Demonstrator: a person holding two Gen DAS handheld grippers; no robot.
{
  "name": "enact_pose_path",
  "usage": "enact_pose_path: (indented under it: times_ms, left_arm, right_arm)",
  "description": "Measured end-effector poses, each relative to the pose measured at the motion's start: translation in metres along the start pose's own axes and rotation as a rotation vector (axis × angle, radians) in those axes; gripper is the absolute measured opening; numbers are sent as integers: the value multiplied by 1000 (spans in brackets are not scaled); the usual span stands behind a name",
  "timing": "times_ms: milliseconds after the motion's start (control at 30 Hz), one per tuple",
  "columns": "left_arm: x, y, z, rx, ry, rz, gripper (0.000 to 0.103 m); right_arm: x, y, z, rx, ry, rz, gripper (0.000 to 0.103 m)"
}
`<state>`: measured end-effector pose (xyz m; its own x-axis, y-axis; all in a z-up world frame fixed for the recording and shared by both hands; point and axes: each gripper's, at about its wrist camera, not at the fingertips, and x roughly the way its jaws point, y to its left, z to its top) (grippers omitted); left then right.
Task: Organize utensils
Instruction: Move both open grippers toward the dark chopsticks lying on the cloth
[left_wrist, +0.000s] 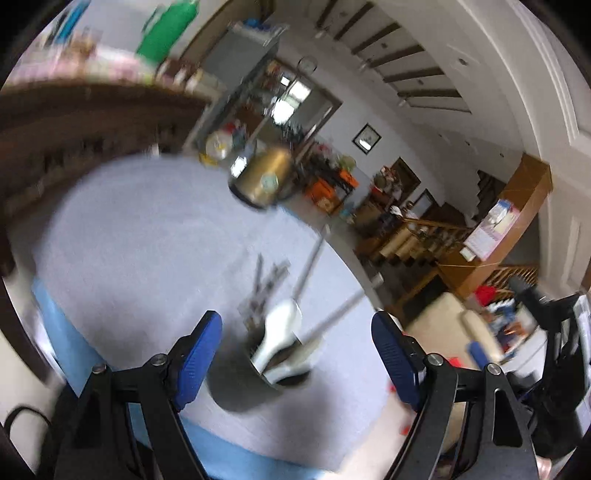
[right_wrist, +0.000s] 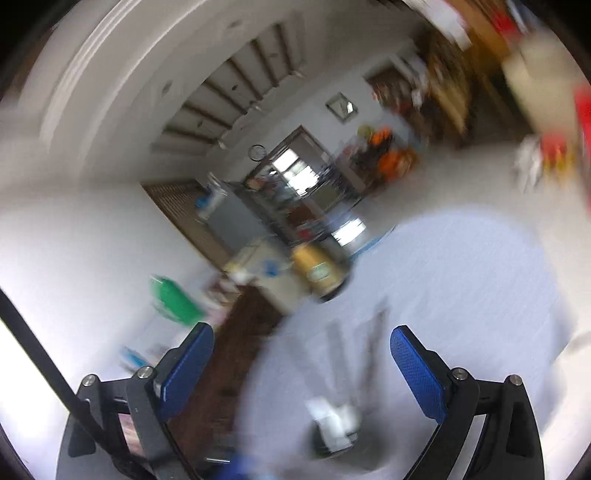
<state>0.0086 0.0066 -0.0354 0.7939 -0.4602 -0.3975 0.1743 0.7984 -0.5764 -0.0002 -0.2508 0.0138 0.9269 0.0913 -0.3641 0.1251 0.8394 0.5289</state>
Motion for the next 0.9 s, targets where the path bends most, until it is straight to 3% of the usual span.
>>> enact_pose_path:
  times_ms: [67, 133, 233, 300, 400, 467, 700, 900]
  left_arm:
    - [-1, 4, 16, 57, -25, 55, 84]
    - [4, 11, 31, 109, -13, 104, 84]
    - [31, 26, 55, 232, 99, 208, 84]
    - [60, 42, 71, 308, 199, 300, 84]
    - [101, 63, 86, 356, 304, 351, 84]
    - [130, 75, 96, 357, 360, 363, 84]
    - [239, 77, 104, 402, 496, 378, 84]
    - [287, 75, 97, 389, 555, 356, 84]
  right_arm:
    - [7, -5, 7, -103, 13, -57, 98]
    - [19, -19, 17, -97, 66, -81, 98]
    - [45, -47, 31, -88, 123, -158, 98]
    - [77, -62, 38, -114, 236, -218, 98]
    - [133, -88, 38, -93, 424, -243, 98]
    - [169, -103, 34, -62, 525, -237, 98]
    - [293, -114, 27, 9, 713, -188, 97]
    - [408, -109, 17, 16, 867, -211, 93]
